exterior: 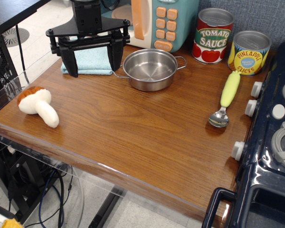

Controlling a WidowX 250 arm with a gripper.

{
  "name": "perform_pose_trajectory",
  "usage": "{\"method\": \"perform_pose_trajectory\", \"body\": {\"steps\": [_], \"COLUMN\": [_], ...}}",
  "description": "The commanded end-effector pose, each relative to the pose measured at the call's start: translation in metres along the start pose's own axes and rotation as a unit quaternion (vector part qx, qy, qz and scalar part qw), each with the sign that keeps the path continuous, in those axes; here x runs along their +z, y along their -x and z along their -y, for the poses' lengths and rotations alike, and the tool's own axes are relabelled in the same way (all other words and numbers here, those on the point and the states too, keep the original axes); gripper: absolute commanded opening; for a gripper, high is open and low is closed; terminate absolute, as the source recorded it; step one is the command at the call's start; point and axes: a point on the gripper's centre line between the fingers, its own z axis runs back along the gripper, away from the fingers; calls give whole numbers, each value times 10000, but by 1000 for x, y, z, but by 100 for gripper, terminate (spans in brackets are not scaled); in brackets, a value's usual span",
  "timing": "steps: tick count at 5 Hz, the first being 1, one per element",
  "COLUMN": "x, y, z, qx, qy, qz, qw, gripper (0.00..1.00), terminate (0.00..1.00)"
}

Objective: PICK UP THE VESSEL AND KEEP ANOTHER SIDE OF THE TABLE

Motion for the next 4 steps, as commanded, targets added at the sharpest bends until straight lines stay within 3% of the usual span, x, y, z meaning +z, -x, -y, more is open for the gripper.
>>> {"method": "perform_pose_trajectory", "body": {"steps": [1,3,4], "x": [0,-3,-7], "y": [0,-1,-8], "z": [0,25,36], "qx": [0,778,1450], "qy": [0,369,548], "qz": [0,-295,-309], "qw": [10000,9959,9874], "gripper": [100,100,100], "terminate": [0,0,0]}}
